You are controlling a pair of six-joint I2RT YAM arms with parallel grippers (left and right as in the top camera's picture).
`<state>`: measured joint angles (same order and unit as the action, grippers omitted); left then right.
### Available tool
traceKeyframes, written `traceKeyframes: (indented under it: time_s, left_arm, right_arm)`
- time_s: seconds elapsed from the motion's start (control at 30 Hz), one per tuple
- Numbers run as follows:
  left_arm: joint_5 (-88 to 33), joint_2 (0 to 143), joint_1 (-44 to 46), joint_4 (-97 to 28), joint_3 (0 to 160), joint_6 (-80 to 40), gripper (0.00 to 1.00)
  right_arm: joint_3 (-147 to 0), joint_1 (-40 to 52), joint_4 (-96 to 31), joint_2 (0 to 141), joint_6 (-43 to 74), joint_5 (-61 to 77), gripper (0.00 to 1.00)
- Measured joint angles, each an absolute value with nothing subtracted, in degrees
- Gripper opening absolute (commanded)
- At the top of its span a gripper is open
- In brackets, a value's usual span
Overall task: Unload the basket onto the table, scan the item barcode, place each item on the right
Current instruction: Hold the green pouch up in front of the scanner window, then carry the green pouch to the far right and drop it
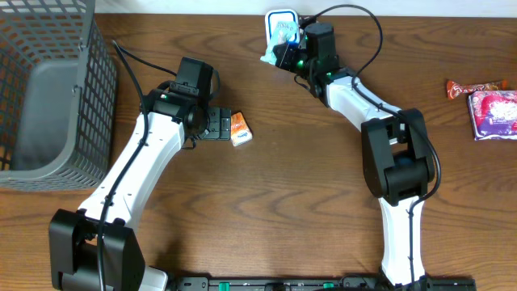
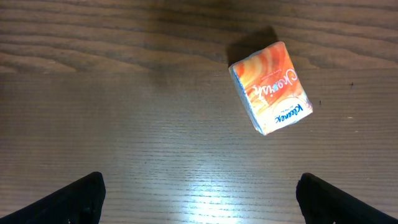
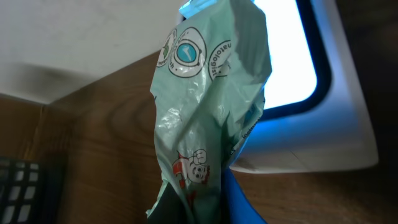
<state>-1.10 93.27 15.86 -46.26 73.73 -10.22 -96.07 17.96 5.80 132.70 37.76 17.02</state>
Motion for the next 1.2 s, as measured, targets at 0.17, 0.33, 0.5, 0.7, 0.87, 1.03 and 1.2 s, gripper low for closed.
traceKeyframes:
  time_s: [0.17,0.33,0.5,0.7,0.87,1.03,1.2]
  left_arm:
    - [-1.1,93.3,15.9,-46.3,73.7,-10.2,0.98]
    - [-1.1,93.3,15.9,-46.3,73.7,-10.2,0.98]
    - [-1.1,93.3,15.9,-46.3,73.7,-10.2,0.98]
    - [-1.1,93.3,15.9,-46.3,73.7,-10.2,0.98]
    - [-1.1,93.3,15.9,-46.3,73.7,-10.2,0.98]
    - [-1.1,93.3,15.9,-46.3,73.7,-10.2,0.98]
    - [-1.1,93.3,15.9,-46.2,73.7,-10.2,0.98]
  right_arm:
    - [-96.5,16.3,2.8,131.4,35.5,18.1,0.01]
    - [-96.5,11.5,-5.6,125.7,32.6,17.5,0.01]
    - [-96.9,4.6,-16.2,118.8,30.6,12.5,0.01]
    - [-97.2,-5.7,-30.7,114.7,29.0,1.7,0.01]
    - [-97.2,-13.9,-38.6,114.7,28.8,-6.4,0.01]
    - [-97.2,-21.1,-42.1,114.7,28.3,-9.7,0.01]
    - [-97.2,-25.5,-43.4,114.7,28.2,-10.7,0.01]
